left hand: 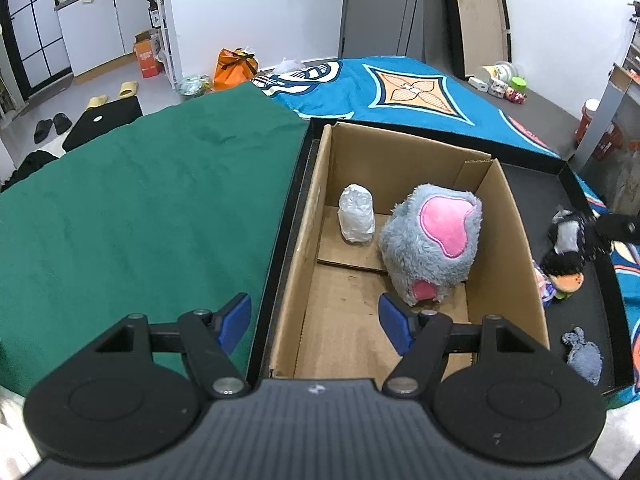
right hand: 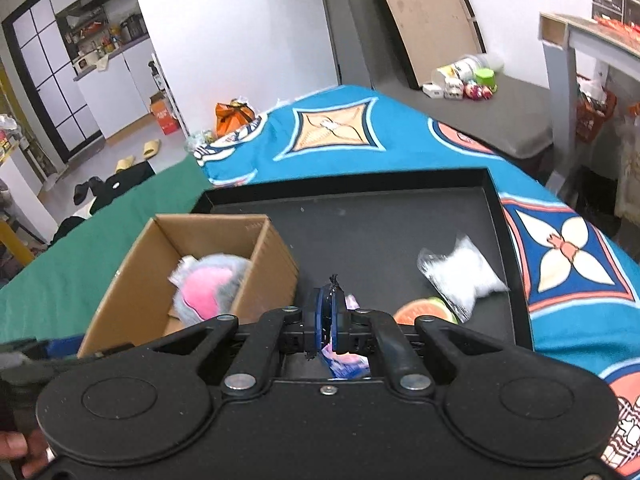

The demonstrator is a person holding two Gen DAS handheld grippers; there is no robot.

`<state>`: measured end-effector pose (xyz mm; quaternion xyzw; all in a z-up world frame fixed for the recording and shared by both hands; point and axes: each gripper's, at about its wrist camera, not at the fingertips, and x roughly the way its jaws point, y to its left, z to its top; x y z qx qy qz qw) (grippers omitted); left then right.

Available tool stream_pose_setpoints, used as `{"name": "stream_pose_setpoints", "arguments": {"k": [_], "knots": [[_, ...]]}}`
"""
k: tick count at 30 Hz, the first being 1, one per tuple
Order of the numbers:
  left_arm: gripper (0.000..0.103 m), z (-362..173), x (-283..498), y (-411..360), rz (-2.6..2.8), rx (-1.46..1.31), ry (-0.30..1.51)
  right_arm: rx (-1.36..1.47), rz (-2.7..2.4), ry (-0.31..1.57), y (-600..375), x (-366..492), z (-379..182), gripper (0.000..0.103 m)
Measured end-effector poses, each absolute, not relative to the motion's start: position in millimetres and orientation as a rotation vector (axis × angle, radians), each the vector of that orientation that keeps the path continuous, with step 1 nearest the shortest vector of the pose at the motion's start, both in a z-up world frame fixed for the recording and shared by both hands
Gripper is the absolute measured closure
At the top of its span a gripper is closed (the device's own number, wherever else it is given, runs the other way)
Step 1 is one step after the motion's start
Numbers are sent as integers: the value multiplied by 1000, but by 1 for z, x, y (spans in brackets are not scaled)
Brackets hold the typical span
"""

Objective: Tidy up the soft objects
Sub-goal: 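Carry the black knit item into the box and release it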

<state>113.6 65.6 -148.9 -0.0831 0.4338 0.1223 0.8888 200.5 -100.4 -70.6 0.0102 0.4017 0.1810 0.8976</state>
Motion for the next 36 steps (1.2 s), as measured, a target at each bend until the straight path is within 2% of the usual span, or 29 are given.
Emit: {"name": "stream_pose_setpoints", "arguments": {"k": [7,15,17,20,36], "knots": [[40,-151,106,78,264,-249,866,9,402,782,-79,202,-56,99],[70,-159,106,85,225,-274,872,-7,429,748,-50,205,-48,99],[75,-162,106,88,227,-293,866,-11,441,742,-42,204,-47,99],[90,-166,105,95,250,-314,864,-30,468,726,-26,202,-44,99],[90,-165,99,98,231,-331,848,40,581,747,21,189,-43,102]]}}
